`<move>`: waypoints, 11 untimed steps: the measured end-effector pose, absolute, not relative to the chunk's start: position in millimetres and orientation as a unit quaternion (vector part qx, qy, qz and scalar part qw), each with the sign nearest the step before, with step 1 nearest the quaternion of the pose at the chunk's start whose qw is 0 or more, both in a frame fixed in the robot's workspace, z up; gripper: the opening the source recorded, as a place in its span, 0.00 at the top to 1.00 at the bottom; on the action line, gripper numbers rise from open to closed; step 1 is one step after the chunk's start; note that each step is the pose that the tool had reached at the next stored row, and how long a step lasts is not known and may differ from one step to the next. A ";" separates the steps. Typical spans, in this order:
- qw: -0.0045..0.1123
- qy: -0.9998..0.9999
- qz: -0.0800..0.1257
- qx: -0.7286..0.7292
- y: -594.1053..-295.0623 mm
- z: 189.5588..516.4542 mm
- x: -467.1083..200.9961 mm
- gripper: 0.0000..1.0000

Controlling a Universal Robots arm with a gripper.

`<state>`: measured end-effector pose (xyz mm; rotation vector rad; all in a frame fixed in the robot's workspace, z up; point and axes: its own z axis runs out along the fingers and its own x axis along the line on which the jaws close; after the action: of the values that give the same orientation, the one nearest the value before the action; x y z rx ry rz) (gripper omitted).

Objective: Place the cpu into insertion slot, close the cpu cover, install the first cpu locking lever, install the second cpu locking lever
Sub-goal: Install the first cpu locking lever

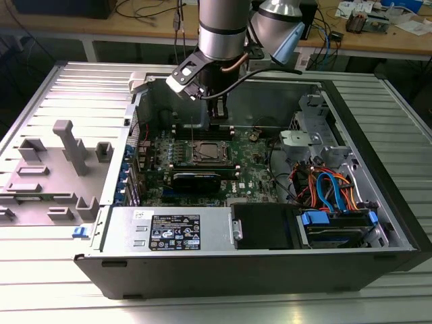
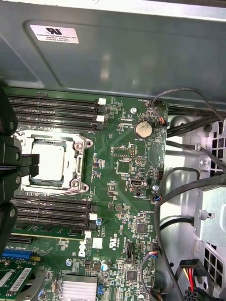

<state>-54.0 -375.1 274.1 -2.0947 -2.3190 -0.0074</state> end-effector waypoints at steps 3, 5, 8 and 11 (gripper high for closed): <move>0.008 -0.754 -0.002 -0.657 -375.1 274.1 -54.0 0.89; 0.008 -0.766 -0.002 -0.642 -375.1 274.1 -54.0 0.89; 0.008 -0.798 -0.002 -0.603 -375.1 274.1 -54.0 0.89; 0.009 -0.820 -0.001 -0.572 -375.1 274.1 -54.0 0.89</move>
<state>-54.0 -375.1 274.1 -1.7883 -2.5622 -0.0042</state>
